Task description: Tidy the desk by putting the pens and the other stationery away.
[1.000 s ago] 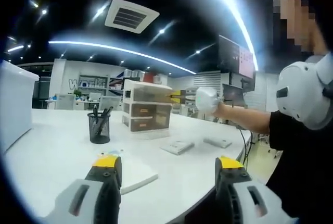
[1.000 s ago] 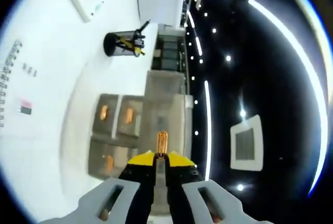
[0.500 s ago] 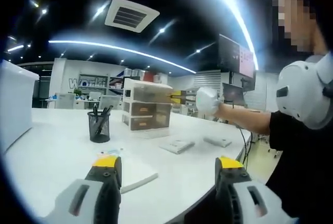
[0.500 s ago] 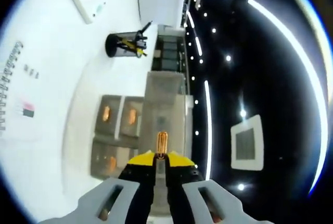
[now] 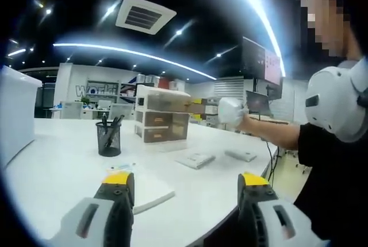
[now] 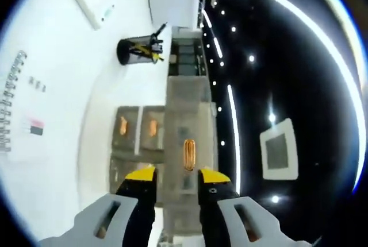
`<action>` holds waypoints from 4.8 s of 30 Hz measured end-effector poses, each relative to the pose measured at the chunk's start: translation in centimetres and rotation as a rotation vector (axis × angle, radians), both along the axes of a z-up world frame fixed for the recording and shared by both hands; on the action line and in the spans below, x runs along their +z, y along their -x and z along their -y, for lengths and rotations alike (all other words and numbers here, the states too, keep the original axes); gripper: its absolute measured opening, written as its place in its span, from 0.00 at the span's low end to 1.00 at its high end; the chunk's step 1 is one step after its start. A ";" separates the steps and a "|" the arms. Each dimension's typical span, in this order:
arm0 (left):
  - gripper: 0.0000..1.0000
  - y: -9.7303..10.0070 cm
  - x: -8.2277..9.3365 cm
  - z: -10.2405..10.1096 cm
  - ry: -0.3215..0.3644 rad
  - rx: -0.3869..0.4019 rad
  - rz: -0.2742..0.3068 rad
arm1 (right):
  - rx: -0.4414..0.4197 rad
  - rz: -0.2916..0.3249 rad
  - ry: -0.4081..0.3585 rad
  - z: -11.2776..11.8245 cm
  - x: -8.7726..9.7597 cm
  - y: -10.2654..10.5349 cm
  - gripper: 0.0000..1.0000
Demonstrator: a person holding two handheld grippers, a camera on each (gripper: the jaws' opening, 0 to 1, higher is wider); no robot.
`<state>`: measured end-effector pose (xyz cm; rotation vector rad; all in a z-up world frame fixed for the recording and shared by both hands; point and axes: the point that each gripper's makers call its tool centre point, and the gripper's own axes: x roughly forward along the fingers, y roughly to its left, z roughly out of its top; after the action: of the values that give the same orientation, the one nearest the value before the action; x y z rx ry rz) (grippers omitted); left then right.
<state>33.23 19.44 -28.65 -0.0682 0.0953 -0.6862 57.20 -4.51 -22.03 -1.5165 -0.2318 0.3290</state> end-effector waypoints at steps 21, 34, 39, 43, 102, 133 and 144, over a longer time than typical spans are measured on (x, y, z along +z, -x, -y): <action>0.73 -0.3 -0.2 0.4 -0.016 0.000 -0.013 | 0.046 -0.388 -0.616 3.0 -2.0 5.4 0.50; 0.73 -0.4 0.3 0.8 -0.032 0.004 -0.008 | 0.072 -0.557 -0.880 4.9 -3.6 10.2 0.59; 0.73 -0.5 0.4 0.9 -0.037 0.004 -0.012 | 0.081 -0.611 -0.965 5.2 -4.3 12.0 0.61; 0.73 -0.6 0.3 0.8 -0.039 0.010 -0.020 | 0.084 -0.604 -0.973 5.5 -4.3 13.5 0.61; 0.76 -10.8 -1.5 -1.4 -0.277 0.018 -0.381 | 0.059 -0.748 -1.056 6.2 -9.1 17.5 0.64; 0.71 -15.3 -2.7 -1.3 -0.328 0.067 -0.652 | 0.063 -0.779 -1.035 5.8 -9.9 18.0 0.64; 0.69 -16.4 -3.5 -1.1 -0.290 0.152 -0.745 | 0.071 -0.794 -1.020 5.4 -10.1 18.3 0.64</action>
<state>49.63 20.59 -32.16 -0.0493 0.8943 -0.4602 38.89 -9.94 -32.11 -0.3083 0.1758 0.7070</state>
